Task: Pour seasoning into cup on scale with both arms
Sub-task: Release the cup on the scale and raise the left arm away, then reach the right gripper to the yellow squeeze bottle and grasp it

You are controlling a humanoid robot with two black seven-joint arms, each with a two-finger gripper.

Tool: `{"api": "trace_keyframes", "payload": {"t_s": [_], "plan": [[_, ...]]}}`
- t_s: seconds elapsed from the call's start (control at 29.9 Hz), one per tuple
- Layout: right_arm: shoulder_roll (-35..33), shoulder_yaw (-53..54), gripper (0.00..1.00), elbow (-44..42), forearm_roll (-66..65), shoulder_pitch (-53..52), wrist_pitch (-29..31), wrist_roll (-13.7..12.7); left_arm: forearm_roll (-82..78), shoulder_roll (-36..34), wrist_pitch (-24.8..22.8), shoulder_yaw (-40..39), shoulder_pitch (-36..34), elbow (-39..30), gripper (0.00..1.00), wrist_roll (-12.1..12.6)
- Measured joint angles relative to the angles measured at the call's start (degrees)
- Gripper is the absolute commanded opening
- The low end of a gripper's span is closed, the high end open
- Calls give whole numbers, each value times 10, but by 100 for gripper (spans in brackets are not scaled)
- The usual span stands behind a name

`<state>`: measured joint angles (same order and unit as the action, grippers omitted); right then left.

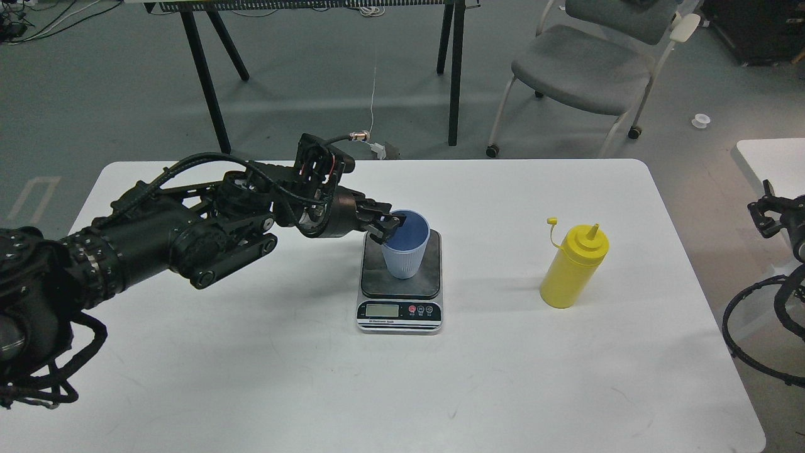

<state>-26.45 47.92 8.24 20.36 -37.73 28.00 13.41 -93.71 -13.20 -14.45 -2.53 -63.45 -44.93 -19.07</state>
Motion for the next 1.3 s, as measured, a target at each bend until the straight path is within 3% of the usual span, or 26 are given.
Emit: {"api": "trace_keyframes", "payload": {"t_s": [0.2,0.5,0.67,0.8,0.97,1.3], "plan": [[-41,11,99,69,4,90,0,-4,224,-26,0,-33,-37,1,97,0],[-114,54,99,457,13,311,0,-1,676,-42,1,-145,-43,19,99,-7],[-111,57,99,588,12,378,0,-1,791,-50,0,-236,-36,27,99,-5],[-49,56,99,612,12,415,0,-1,851,-53,-5,-326,-35,73,100,9],[19,54,99,610,11,431,0,-1,924,-55,-6,-369,-35,111,100,46],[122,60,99,574,10,399,0,-2,940,-62,-7,-372,-34,114,100,52]]}}
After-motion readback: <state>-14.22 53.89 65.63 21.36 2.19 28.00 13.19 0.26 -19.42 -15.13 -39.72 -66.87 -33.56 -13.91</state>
